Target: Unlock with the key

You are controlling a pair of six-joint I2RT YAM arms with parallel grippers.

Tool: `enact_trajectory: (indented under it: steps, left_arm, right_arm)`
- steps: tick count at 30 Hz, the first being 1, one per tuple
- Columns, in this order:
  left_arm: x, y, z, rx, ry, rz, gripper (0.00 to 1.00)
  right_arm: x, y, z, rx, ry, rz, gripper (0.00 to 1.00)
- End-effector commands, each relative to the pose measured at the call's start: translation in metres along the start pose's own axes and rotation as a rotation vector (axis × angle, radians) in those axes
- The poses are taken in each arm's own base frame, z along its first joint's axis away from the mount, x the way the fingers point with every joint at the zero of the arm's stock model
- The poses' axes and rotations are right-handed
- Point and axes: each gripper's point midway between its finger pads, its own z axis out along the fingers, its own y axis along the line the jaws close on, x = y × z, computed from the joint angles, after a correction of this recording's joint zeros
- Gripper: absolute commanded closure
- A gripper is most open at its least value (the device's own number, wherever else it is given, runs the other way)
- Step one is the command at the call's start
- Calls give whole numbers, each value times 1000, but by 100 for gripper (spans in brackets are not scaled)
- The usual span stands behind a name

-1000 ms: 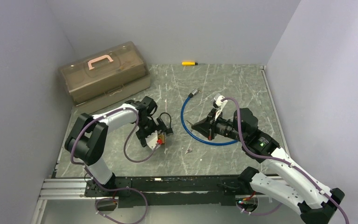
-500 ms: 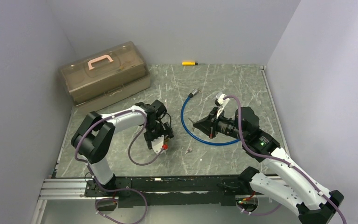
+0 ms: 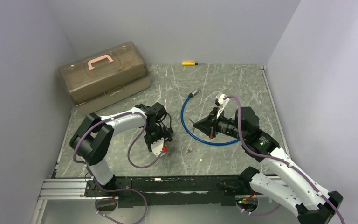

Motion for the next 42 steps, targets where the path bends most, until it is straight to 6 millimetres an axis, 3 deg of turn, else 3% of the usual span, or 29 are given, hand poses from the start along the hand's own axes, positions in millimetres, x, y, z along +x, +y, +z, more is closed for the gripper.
enact_trajectory:
  steps: [1, 4, 8, 18, 23, 28, 35, 42]
  left_arm:
    - [-14, 29, -18, -112, -60, -133, 26]
    - [-16, 47, -33, -163, -103, -379, 25]
    - [-23, 43, -38, -122, -170, -562, 25]
    - [-18, 9, -24, -30, -131, -549, 24]
    - [2, 21, -23, -40, -106, -628, 21]
    - [19, 18, -16, -31, -82, -656, 20]
    - [25, 1, -6, -23, -47, -634, 20]
    - [24, 1, 0, -25, -15, -602, 20]
  right_arm:
    - [-13, 5, 1, -28, -55, -11, 100]
    - [-13, 6, 2, -36, -52, -11, 100]
    - [-14, 6, 2, -40, -53, -12, 100]
    - [-16, 7, -3, -33, -57, -17, 100]
    - [-18, 9, -2, -44, -62, -15, 100]
    - [-18, 10, -3, -49, -61, -16, 100]
    - [-20, 9, -3, -45, -62, -21, 100]
    - [-19, 9, 0, -55, -62, -14, 100]
